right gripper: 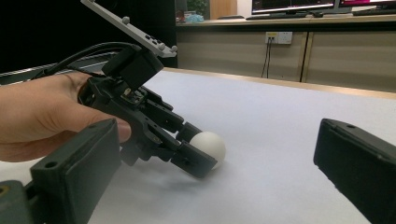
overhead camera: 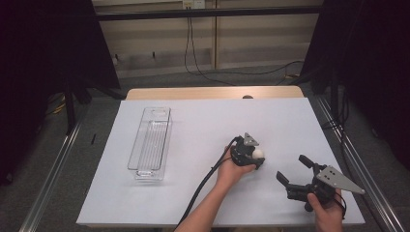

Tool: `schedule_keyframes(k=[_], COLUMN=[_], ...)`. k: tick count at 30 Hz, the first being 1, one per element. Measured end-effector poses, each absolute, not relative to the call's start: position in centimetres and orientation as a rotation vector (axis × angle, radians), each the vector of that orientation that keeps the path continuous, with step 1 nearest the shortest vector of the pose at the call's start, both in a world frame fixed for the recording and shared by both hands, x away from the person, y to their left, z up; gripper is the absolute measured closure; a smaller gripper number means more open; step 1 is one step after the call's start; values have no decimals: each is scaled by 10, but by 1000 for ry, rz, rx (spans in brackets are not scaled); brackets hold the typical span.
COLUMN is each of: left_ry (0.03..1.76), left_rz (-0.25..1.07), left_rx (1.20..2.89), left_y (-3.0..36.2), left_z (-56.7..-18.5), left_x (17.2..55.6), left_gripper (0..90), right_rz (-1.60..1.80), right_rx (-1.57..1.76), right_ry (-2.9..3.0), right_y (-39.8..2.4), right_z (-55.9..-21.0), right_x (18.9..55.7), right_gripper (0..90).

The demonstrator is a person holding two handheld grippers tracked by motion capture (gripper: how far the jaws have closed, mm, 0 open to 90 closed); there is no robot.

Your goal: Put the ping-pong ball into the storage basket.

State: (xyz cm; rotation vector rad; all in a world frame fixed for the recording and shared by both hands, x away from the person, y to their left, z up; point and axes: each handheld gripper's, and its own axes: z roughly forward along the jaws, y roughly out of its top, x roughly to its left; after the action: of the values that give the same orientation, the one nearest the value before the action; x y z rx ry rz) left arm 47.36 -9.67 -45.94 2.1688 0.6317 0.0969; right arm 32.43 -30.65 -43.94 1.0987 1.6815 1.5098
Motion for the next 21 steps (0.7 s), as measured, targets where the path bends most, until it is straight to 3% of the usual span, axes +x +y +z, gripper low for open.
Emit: schedule_keyframes(k=[21], left_ry=[657], left_rz=[81], left_rx=[2105], left_y=[-69], left_z=[-450], left_x=[468], left_gripper=[510], right_rz=[1513], right_rx=[1108], right_ry=[1672], right_y=[-305], right_z=[-440], right_x=[325], right_gripper=[3])
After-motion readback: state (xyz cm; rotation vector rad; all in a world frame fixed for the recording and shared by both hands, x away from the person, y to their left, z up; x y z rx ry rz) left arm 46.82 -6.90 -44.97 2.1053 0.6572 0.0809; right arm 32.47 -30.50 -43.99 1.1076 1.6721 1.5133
